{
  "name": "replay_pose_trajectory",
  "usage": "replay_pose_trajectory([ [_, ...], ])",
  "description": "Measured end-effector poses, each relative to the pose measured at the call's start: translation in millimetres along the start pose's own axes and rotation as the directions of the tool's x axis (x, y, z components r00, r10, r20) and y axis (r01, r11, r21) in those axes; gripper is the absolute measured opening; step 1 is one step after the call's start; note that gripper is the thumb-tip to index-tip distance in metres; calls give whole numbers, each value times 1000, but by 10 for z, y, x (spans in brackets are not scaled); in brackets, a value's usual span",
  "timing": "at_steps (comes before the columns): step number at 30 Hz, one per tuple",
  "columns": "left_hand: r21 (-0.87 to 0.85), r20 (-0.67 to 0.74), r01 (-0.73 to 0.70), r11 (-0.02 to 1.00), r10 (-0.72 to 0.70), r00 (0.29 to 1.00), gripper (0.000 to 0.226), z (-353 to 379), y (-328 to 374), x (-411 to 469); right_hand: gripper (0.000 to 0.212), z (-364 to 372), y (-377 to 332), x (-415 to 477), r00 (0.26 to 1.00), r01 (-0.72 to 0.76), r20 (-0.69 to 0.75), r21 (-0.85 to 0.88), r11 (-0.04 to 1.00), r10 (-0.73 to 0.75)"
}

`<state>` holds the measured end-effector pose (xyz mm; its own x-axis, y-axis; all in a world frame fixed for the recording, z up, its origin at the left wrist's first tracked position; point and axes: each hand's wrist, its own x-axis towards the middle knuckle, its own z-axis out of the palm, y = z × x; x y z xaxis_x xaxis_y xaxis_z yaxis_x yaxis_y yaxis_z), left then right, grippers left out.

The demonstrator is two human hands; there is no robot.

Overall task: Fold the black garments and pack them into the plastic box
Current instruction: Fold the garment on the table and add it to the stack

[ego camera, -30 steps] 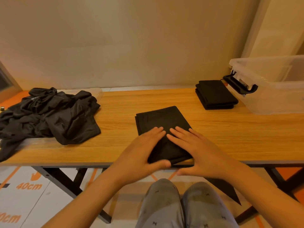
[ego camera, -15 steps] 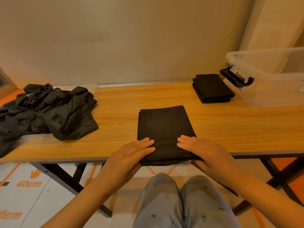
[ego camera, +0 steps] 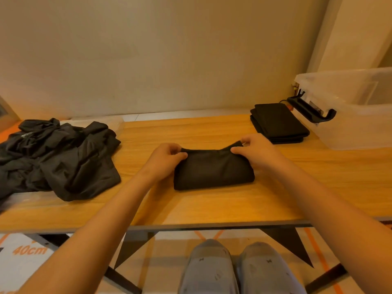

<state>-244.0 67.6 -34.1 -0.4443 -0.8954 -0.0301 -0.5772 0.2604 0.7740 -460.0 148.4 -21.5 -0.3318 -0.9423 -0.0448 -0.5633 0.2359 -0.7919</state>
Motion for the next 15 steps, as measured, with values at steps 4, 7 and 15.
replay_pose_trajectory([
  [4,142,-101,-19,990,34,994,34,103,-97,154,19,139,151,177,992,-24,-127,-121,992,8],
  [7,281,-191,-32,959,89,977,30,162,-150,170,21,219,240,190,976,4,-215,-145,989,-35],
  [15,568,-255,71,820,93,963,26,311,-102,215,24,351,208,131,926,45,-318,-447,893,-206],
])
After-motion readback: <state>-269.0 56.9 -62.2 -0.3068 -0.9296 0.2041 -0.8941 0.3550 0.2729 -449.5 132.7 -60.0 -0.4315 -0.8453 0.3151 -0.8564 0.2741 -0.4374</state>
